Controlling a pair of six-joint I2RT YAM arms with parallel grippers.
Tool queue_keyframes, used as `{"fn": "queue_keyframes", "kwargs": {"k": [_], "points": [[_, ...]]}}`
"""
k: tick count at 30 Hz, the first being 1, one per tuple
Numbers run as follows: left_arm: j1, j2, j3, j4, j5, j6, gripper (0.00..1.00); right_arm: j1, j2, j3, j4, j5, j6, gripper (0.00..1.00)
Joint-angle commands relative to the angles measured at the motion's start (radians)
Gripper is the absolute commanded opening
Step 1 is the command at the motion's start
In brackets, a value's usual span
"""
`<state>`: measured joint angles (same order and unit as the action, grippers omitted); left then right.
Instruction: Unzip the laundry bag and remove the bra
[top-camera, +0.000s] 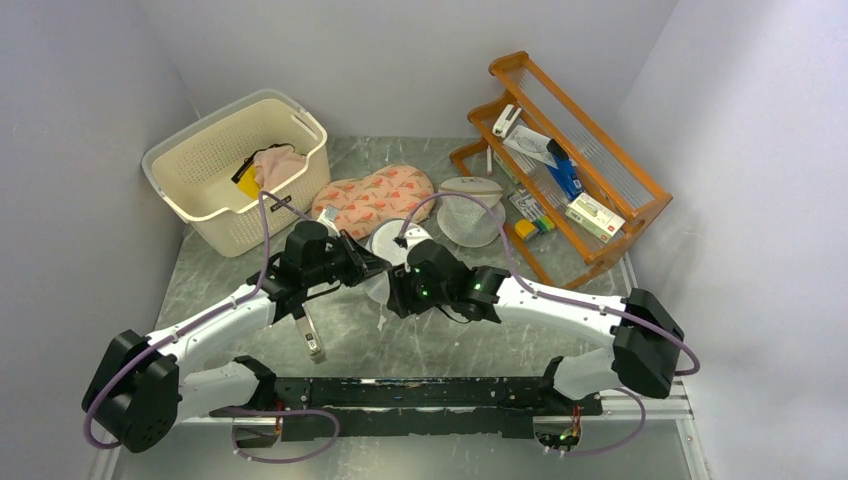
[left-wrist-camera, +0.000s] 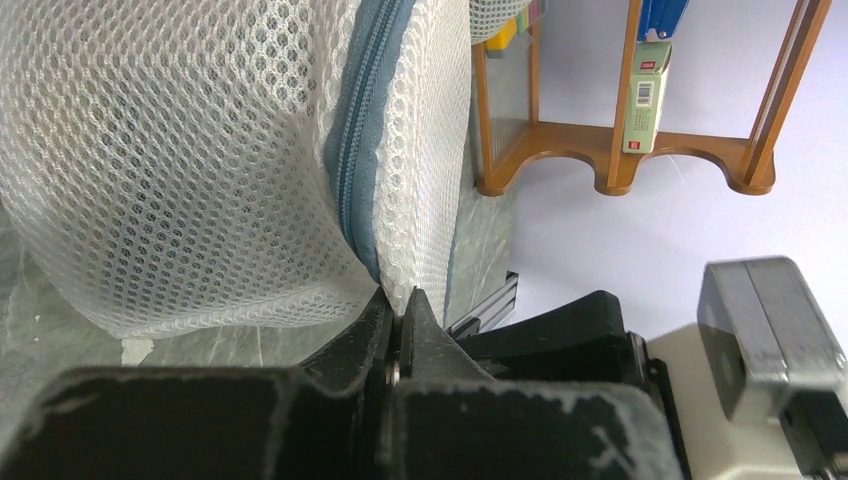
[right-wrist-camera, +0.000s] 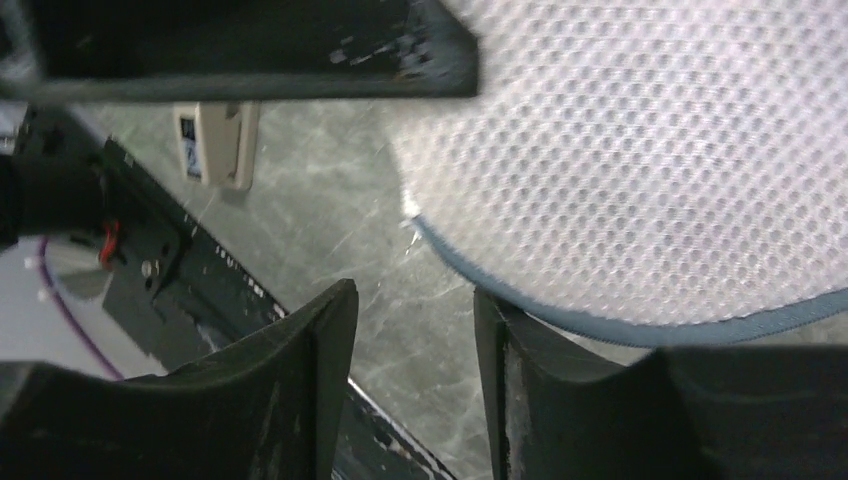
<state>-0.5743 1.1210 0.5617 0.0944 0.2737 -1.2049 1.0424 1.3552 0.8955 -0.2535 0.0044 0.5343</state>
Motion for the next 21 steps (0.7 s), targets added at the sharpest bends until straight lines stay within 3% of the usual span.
{"fn": "queue_keyframes", "kwargs": {"k": [1, 10, 21], "points": [[0.004, 0.006, 0.008, 0.031, 0.005, -0.008, 0.07, 0.013, 0.025, -0.014, 0.089, 0.167, 0.085, 0.41], [0.004, 0.009, 0.020, 0.004, -0.004, -0.001, 0.07, 0.084, 0.056, -0.001, 0.124, 0.376, 0.164, 0.38], [0.004, 0.014, 0.027, -0.007, 0.005, 0.008, 0.07, 0.110, 0.113, 0.051, 0.106, 0.481, 0.242, 0.32]]}}
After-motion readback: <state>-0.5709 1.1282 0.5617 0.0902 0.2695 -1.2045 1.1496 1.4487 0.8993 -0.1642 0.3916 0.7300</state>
